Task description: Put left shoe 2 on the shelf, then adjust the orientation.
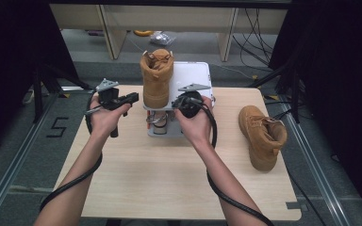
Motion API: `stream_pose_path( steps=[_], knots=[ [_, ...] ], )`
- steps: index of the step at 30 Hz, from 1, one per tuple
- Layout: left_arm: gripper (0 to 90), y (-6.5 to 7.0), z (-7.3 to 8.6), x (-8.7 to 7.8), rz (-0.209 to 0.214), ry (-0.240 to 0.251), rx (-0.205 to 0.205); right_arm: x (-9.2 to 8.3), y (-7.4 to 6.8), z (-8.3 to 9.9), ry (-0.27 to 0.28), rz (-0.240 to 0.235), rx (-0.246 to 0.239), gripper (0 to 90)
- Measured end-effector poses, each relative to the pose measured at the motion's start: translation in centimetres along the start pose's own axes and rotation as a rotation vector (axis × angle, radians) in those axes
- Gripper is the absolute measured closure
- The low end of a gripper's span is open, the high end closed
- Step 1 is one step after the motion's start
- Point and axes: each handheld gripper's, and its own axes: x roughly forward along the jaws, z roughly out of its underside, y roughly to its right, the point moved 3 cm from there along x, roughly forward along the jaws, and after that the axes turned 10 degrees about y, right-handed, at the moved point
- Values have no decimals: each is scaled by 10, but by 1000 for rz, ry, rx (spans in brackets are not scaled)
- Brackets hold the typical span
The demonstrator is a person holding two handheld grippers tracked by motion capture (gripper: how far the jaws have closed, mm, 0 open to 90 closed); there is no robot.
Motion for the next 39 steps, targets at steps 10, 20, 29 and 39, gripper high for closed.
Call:
stream_pose_path(
  steps=[10, 20, 29, 39],
  knots=[
    [692, -3, 25, -34, 6, 33, 15, -38, 43, 15, -13, 65, 55, 667],
    [634, -9, 53, -42, -17, 18, -4, -62, 74, 38, -38, 109, 117, 611],
    [609, -12, 74, -55, -30, 13, 9, -73, 95, 52, -84, 142, 141, 589],
    [592, -13, 100, -73, -57, 1, 21, -84, 114, 69, -143, 175, 176, 584]
  ],
)
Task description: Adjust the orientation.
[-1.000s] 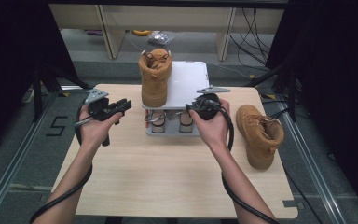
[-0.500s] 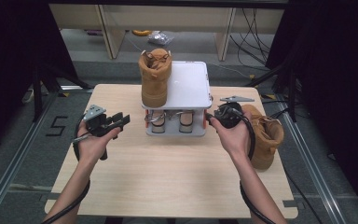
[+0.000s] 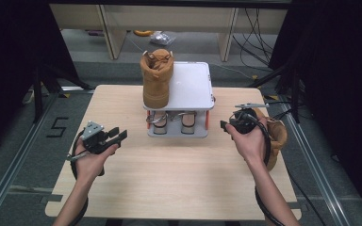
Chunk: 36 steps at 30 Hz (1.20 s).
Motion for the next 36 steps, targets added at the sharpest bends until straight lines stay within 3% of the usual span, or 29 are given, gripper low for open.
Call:
stream_pose_path(
  steps=[3, 5, 7, 10, 11, 12, 13, 14, 18, 19, 21, 22, 24, 26, 30, 32, 36],
  knots=[
    [590, -1, 6, -4, 0, 6, -2, -3, 12, 5, -11, 18, -22, 583],
    [589, -1, 9, -7, 3, 11, -14, -7, 18, 7, -22, 34, -10, 583],
    [587, 0, 13, -10, -3, 14, -13, -13, 22, 10, -49, 61, 50, 583],
    [584, 0, 16, -12, 0, 18, -22, -17, 33, 9, -35, 66, 20, 583],
    [584, -1, 20, -12, -8, 12, -20, -24, 43, 8, -34, 80, 2, 583],
    [583, -1, 20, -12, -8, 12, -20, -28, 46, 6, -36, 89, 24, 583],
    [582, -1, 21, -13, -8, 4, -22, -30, 52, 5, -29, 99, 16, 583],
    [582, -1, 21, -13, -11, 6, -22, -34, 54, 4, -22, 109, 50, 593],
    [580, -1, 22, -13, -14, 5, -25, -44, 68, 0, -13, 92, 55, 599],
    [580, -1, 23, -14, -14, 4, -25, -50, 68, -3, 1, 106, 92, 589],
    [579, 0, 24, -14, -10, 0, -24, -56, 74, -7, 2, 120, 41, 583],
    [579, 0, 24, -14, -10, 1, -25, -58, 74, -7, 13, 129, 64, 583],
    [577, 0, 24, -14, -10, 1, -28, -59, 76, -9, 12, 129, 66, 583],
    [577, 0, 24, -15, -10, 1, -29, -64, 85, -10, 8, 154, 85, 582],
    [575, -2, 26, -15, -13, 1, -32, -71, 101, -10, 10, 176, 42, 577],
    [574, -2, 27, -15, -15, -4, -33, -77, 109, -10, -5, 229, 101, 565],
    [574, -2, 29, -14, -13, -11, -36, -82, 124, -9, -1, 274, 67, 557]
  ],
)
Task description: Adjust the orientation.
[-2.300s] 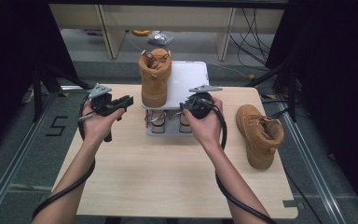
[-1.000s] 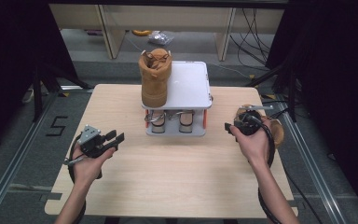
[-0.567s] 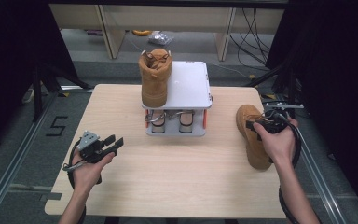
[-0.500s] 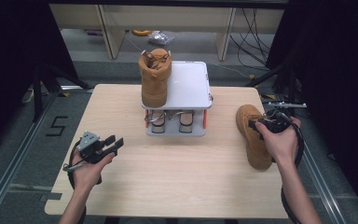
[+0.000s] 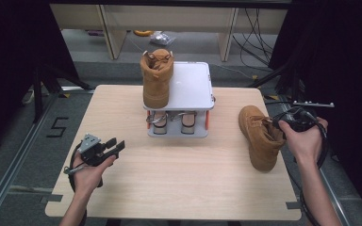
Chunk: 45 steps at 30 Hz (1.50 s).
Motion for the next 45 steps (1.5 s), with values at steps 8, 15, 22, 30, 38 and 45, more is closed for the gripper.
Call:
stream_pose_path(
  steps=[8, 15, 22, 30, 38, 45],
  knots=[
    [571, 2, 2, 2, 6, -3, -3, 15, 17, 23, -136, 10, 79, 556],
    [571, 3, 4, 4, 10, -10, 1, 23, 12, 29, -296, -3, 178, 620],
    [570, 2, 4, 3, 12, -7, 3, 29, 13, 26, -376, 14, 127, 627],
    [568, 1, 5, 2, 5, -13, 2, 41, 14, 29, -438, 14, 133, 636],
    [567, 2, 8, 4, 10, -25, 5, 49, 14, 29, -491, 33, 116, 745],
    [568, 2, 11, 5, 12, -37, 1, 49, 19, 25, -564, 37, 91, 799]
  ],
)
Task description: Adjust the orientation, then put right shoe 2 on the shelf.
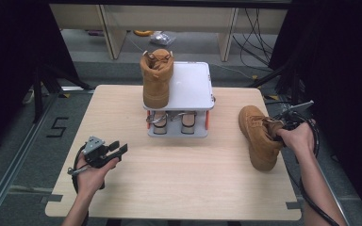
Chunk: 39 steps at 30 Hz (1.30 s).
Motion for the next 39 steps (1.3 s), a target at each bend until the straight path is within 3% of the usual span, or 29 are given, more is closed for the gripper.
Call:
stream_pose_path(
  steps=[1, 4, 5, 8, 12, 14, 15, 16, 17, 19, 21, 23, 29, 30, 32, 33, 36, 39],
  knots=[
    [569, 0, 0, 0, 0, 0, 0, 1, -1, 1, 16, -15, 45, 803],
    [569, -1, -1, 1, 2, -2, -5, 2, 9, 2, 39, -49, 2, 807],
    [569, -1, -3, 2, 0, 1, -8, -1, 8, 3, 24, -68, 91, 811],
    [569, 0, -5, 4, 5, 4, -6, -2, 11, 3, 32, -78, 93, 815],
    [569, 1, -5, 5, 8, 6, -7, -2, 10, 3, 50, -84, 145, 819],
    [570, 1, -5, 4, 8, 6, -5, -3, 11, 4, 39, -91, 147, 819],
    [569, 1, -4, 3, 7, 7, -9, -3, 14, 5, 48, -91, 118, 821],
    [569, 1, -4, 3, 9, 9, -12, -2, 9, 4, 60, -85, 182, 821],
    [569, 1, -3, 1, 8, 6, -10, -1, 13, 5, 71, -91, 131, 823],
    [569, 1, -3, 1, 7, 6, -10, -2, 16, 5, 76, -108, 113, 825],
    [568, 0, -4, -1, 7, 11, -11, -3, 15, 4, 71, -111, 139, 827],
    [568, -3, -4, -3, -3, 15, -17, -6, 12, 3, 56, -117, 200, 828],
    [568, -6, -4, -6, -17, 20, -23, -8, 15, 1, 71, -140, 212, 830],
    [568, -6, -4, -7, -19, 20, -26, -9, 18, 1, 90, -151, 220, 830],
    [568, -6, -3, -7, -22, 17, -26, -11, 16, 0, 78, -163, 270, 830],
    [568, -6, -3, -7, -22, 17, -26, -11, 19, 1, 109, -172, 241, 830],
    [569, -5, -2, -4, -13, 16, -24, -14, 19, 3, 96, -204, 283, 830],
    [568, -3, -2, -4, -5, 13, -19, -17, 18, 4, 122, -213, 266, 830]
  ],
)
